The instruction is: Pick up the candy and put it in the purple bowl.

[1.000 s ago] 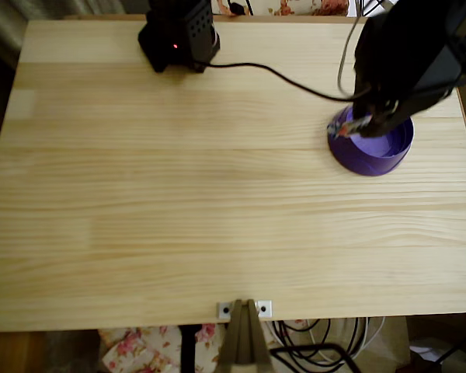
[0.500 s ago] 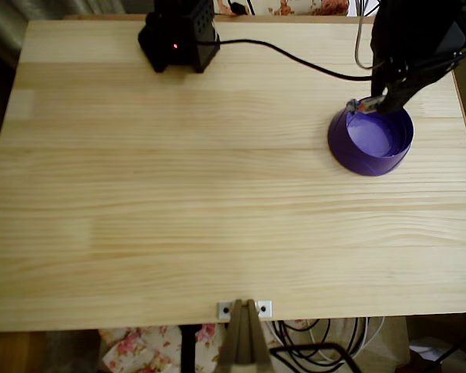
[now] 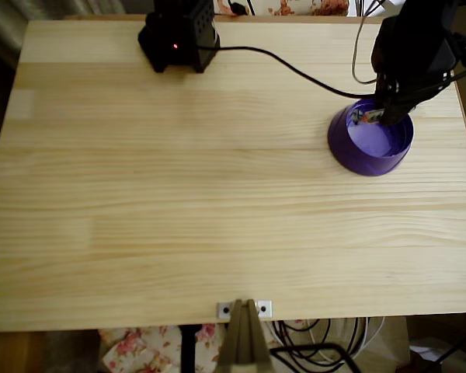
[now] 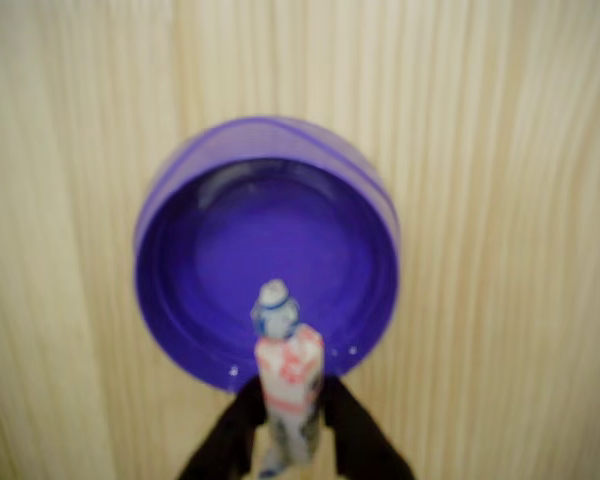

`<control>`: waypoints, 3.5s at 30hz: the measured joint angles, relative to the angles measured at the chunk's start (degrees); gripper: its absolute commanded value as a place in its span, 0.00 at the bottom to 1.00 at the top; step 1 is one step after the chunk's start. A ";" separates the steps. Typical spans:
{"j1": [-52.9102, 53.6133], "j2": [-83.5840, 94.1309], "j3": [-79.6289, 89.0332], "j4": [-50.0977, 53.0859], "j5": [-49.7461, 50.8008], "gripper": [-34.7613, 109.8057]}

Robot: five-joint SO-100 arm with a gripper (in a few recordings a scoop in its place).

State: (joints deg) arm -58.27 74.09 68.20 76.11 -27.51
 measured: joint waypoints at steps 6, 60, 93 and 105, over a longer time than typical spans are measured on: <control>-0.35 0.00 0.00 -0.18 1.93 0.28; 59.41 80.95 76.99 -13.80 32.70 0.24; 62.75 114.17 103.97 -13.27 29.62 0.24; 62.75 114.17 103.97 -13.27 29.62 0.24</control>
State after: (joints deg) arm 4.48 188.26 172.18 62.84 2.11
